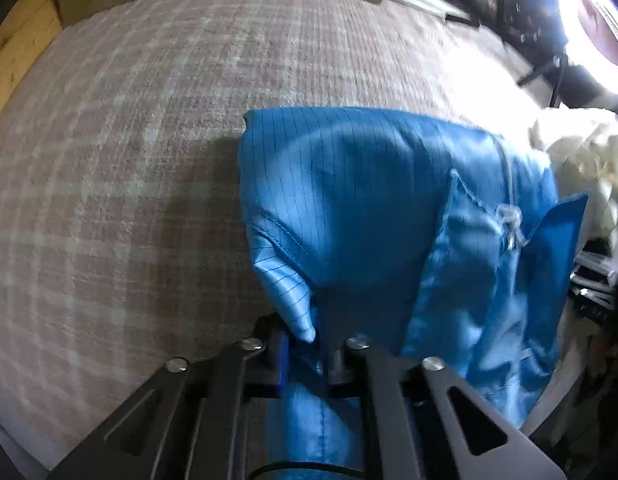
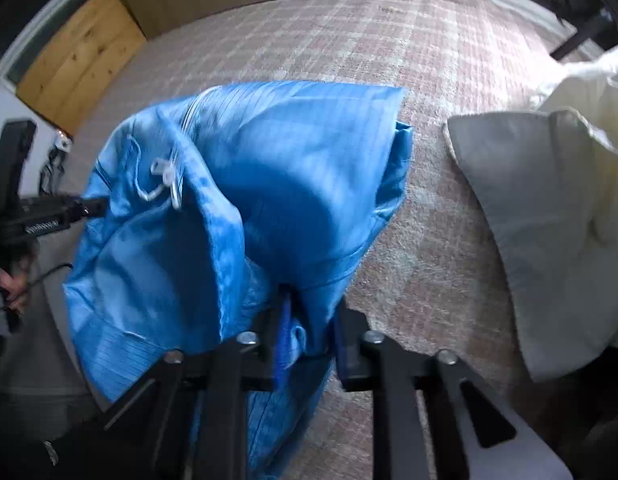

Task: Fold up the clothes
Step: 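Grasp the folded jacket edge with both tools, then lift the folded jacket and carry it toward the wooden headboard with both tools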

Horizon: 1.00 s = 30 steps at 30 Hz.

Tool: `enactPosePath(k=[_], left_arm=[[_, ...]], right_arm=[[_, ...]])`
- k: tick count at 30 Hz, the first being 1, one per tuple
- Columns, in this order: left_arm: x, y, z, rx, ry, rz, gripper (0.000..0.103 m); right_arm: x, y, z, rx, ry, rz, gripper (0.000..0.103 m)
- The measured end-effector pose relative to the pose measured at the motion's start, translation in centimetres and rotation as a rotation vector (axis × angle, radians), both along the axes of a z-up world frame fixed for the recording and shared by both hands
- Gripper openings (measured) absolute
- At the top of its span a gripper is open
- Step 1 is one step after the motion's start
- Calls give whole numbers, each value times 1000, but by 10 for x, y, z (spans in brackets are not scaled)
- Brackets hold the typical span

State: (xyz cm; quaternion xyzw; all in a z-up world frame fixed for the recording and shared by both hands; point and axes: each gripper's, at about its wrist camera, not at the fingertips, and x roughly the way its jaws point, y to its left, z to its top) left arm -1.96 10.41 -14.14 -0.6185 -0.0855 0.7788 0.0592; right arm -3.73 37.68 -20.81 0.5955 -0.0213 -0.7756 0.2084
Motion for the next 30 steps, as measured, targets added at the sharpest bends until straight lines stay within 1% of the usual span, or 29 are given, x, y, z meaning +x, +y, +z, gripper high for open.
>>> enactPosePath(k=[1, 5, 8, 10, 13, 16, 18, 20, 21, 24, 27, 30], left_arm=[[2, 0, 0, 4, 10, 9, 6], [14, 2, 8, 24, 49, 16, 5], [19, -7, 22, 73, 80, 21, 4], [21, -14, 34, 95, 108, 15, 4], [19, -27, 53, 82, 162, -16, 4], [7, -56, 66, 90, 199, -18, 4], [-7, -85, 78, 89, 218, -12, 4], [-25, -119, 95, 66, 232, -18, 4], [-27, -131, 101, 52, 236, -18, 4], [-51, -186, 112, 22, 246, -2, 4], [-81, -237, 112, -15, 253, 15, 4], [-127, -263, 97, -39, 245, 27, 4]], right_arm=[[-1, 3, 0, -20, 0, -4, 9], [-3, 17, 6, -103, 3, -12, 6], [-1, 24, 24, -166, 16, -40, 6], [0, 18, 41, -183, 45, -40, 6], [-8, -2, 61, -197, 87, -37, 6], [-14, -24, 78, -199, 119, -39, 6], [-24, -47, 86, -208, 134, -42, 6], [-29, -70, 101, -211, 150, -31, 6], [-36, -84, 105, -218, 154, -27, 6], [-75, -132, 101, -247, 149, -36, 6], [-113, -177, 95, -257, 162, -36, 6], [-150, -217, 87, -263, 152, -39, 5]])
